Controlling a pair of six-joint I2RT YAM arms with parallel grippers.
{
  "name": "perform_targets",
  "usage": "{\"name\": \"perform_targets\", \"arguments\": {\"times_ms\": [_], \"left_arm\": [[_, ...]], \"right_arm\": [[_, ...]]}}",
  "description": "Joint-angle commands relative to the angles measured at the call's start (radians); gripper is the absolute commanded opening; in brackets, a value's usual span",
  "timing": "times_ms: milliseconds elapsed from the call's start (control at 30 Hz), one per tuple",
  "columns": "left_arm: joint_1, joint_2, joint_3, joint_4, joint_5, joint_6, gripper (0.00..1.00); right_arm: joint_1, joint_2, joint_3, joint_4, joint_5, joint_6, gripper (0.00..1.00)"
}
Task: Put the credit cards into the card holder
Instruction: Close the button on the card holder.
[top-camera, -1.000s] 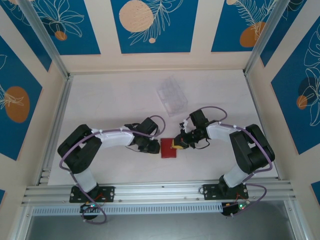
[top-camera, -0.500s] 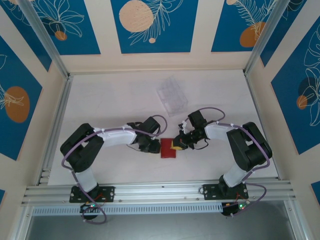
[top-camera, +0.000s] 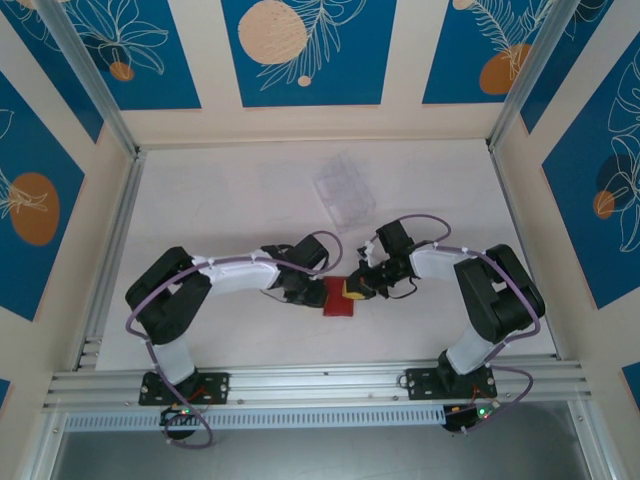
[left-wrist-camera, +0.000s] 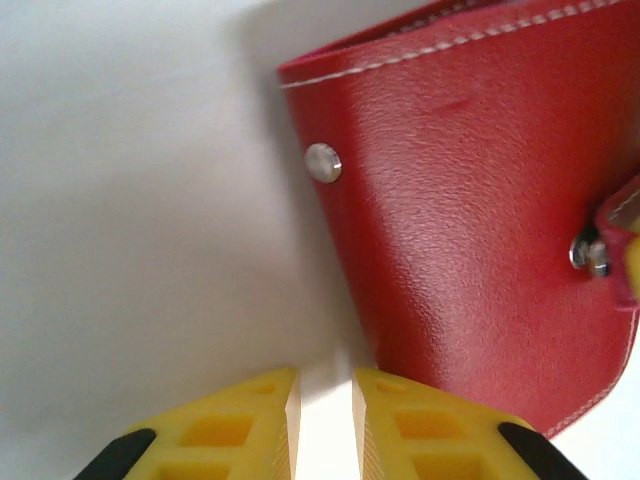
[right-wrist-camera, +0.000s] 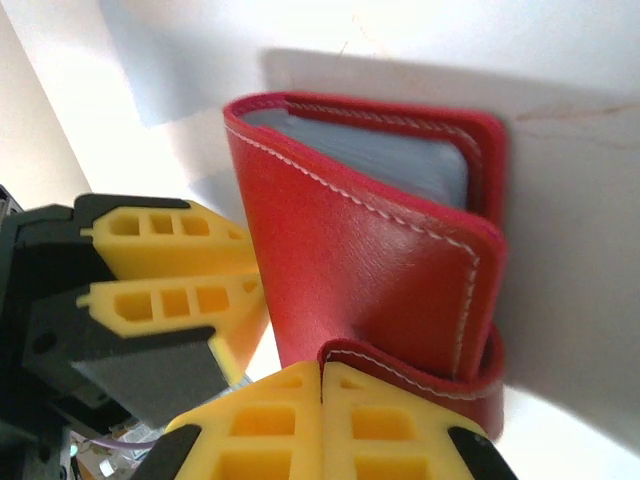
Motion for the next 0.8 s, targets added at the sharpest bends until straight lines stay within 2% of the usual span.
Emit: {"name": "perform_targets", "arguments": {"times_ms": [0,300,767], "left_arm": [[-0.029,0.007,0.035,0.083,0.05,-0.006,0.21],[-0.031,0.019,0.035,0.083,0.047,-0.005,0.21],[-0.031,0.025,0.036,0.079,0.04,-0.004,0.21]], "right_arm": [[-0.008,-0.033,0.015,-0.035,-0.028,0.009,0.0],[-0.014,-0.019,0.016,-0.041,-0.022,0.0,0.0],[0.002,0.016,-0.001,-0.065,0.086,-0.027,0.0]]}}
